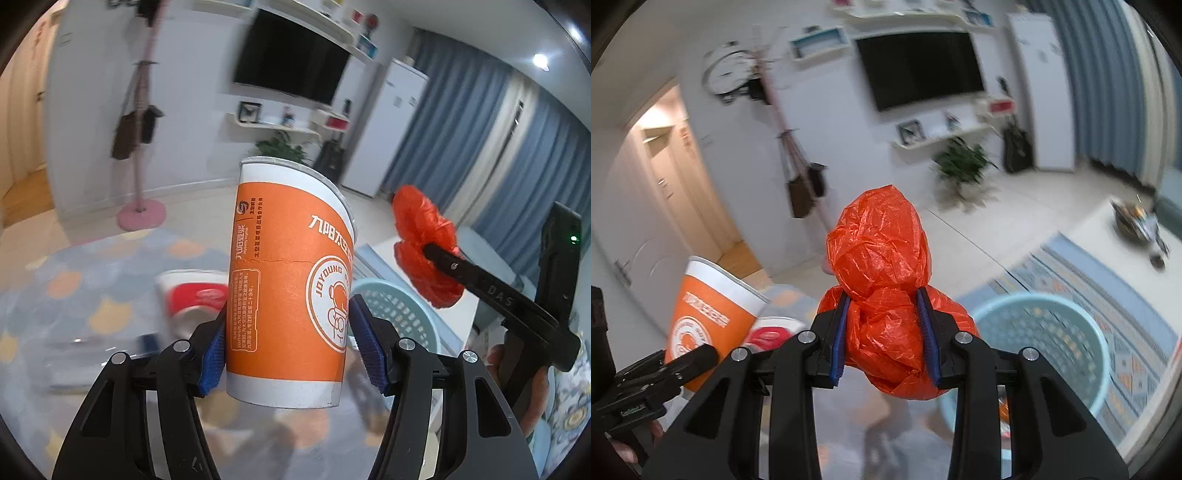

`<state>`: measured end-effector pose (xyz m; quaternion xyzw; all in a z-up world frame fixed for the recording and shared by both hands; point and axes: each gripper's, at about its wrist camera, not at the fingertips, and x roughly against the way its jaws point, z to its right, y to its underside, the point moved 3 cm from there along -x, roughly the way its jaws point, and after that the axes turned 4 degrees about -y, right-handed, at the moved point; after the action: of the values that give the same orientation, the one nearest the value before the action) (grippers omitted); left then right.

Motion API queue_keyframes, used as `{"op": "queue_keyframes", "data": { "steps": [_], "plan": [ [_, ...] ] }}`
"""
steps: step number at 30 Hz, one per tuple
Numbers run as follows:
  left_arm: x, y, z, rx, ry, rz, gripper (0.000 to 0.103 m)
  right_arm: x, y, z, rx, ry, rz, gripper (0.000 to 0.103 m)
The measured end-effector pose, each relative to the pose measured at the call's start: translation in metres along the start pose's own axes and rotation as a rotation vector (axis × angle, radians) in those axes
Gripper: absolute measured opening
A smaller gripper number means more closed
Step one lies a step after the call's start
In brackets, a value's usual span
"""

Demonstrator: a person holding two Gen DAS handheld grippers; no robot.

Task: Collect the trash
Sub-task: 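Carry the orange cup and plastic bag to the basket and open both tools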

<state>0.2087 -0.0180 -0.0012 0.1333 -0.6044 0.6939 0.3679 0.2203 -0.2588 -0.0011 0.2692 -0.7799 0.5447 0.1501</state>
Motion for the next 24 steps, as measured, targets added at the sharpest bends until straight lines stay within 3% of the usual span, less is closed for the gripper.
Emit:
{"op": "queue_keyframes", "data": {
  "steps": [7, 11, 16, 24],
  "plan": [
    [-0.055, -0.002, 0.049, -0.067, 0.052, -0.079, 0.059, -0.015, 0.014, 0.096, -0.249, 0.095, -0.104, 0.031],
    [-0.079, 0.002, 0.068, -0.094, 0.074, -0.108, 0.059, -0.022, 0.035, 0.131, -0.328, 0.136, -0.146, 0.031],
    [-0.11, 0.013, 0.092, -0.136, 0.085, -0.16, 0.059, -0.024, 0.057, 0.159, -0.385, 0.166, -0.184, 0.034],
    [-0.142, 0.021, 0.12, -0.193, 0.078, -0.21, 0.059, -0.026, 0.064, 0.184, -0.425, 0.196, -0.205, 0.037]
  ]
}}
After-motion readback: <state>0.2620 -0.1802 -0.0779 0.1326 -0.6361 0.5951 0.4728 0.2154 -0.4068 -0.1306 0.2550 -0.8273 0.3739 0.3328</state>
